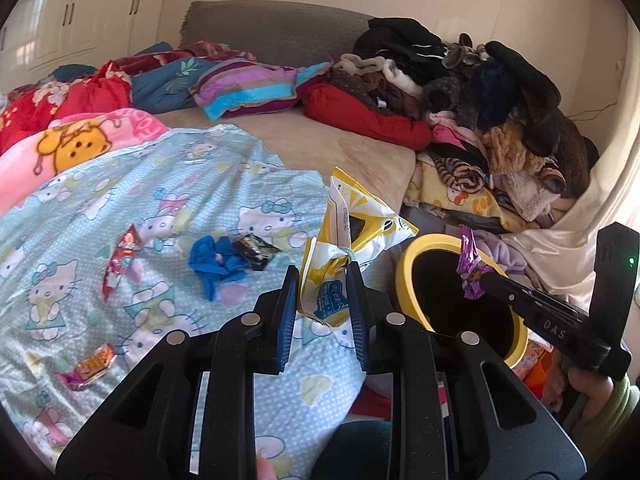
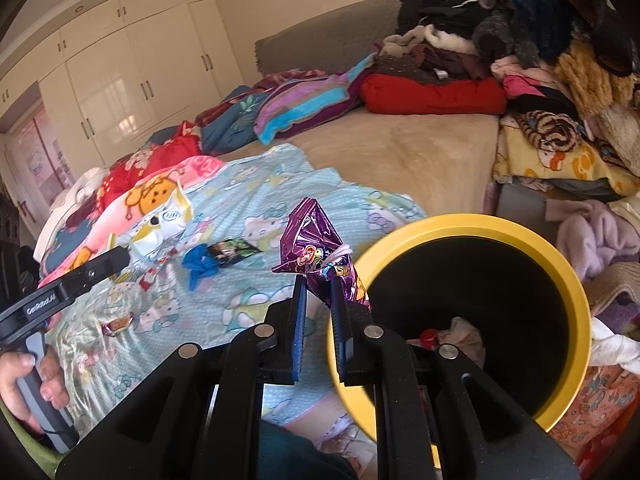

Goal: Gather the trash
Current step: 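Carry the snack bag and purple wrapper over the yellow bin with both tools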

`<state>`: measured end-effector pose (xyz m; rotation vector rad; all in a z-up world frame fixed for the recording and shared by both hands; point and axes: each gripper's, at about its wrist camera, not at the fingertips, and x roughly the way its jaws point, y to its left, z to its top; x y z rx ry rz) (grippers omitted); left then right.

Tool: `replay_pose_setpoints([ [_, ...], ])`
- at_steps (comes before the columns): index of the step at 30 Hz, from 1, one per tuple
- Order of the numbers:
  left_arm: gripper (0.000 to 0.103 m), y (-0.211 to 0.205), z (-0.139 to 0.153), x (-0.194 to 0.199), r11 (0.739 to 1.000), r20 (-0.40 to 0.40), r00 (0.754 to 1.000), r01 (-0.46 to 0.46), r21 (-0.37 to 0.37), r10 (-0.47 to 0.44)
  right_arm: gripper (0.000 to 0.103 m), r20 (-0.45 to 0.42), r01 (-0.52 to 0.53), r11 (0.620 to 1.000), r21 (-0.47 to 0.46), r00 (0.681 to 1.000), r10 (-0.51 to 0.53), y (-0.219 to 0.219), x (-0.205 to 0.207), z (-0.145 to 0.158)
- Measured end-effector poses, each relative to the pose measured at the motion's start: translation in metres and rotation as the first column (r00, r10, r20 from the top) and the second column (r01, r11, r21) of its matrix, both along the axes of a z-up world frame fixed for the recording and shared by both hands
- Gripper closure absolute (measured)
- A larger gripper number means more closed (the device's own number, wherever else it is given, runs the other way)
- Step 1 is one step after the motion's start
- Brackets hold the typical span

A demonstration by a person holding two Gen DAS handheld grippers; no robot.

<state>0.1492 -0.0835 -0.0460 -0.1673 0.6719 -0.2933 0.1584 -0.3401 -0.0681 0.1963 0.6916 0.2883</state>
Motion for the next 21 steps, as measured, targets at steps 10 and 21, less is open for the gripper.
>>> replay_pose_setpoints([
  [10,0.085,-0.026,-0.002,-0.001,0.998,-0.001,0.998,0.068,0.013,-0.068,0.091,-0.006,0.080,0.997,-0.008,0.997,-0.080,-0.032,-0.001,-0.003],
  [21,0.085,-0.062,-0.005,0.000,0.987,-0.001,0.987,0.159,0.036,-0.159,0.091,-0.029,0.159,0.987,-0.014,0.987,-0.159,-0.060,0.001,-0.011],
])
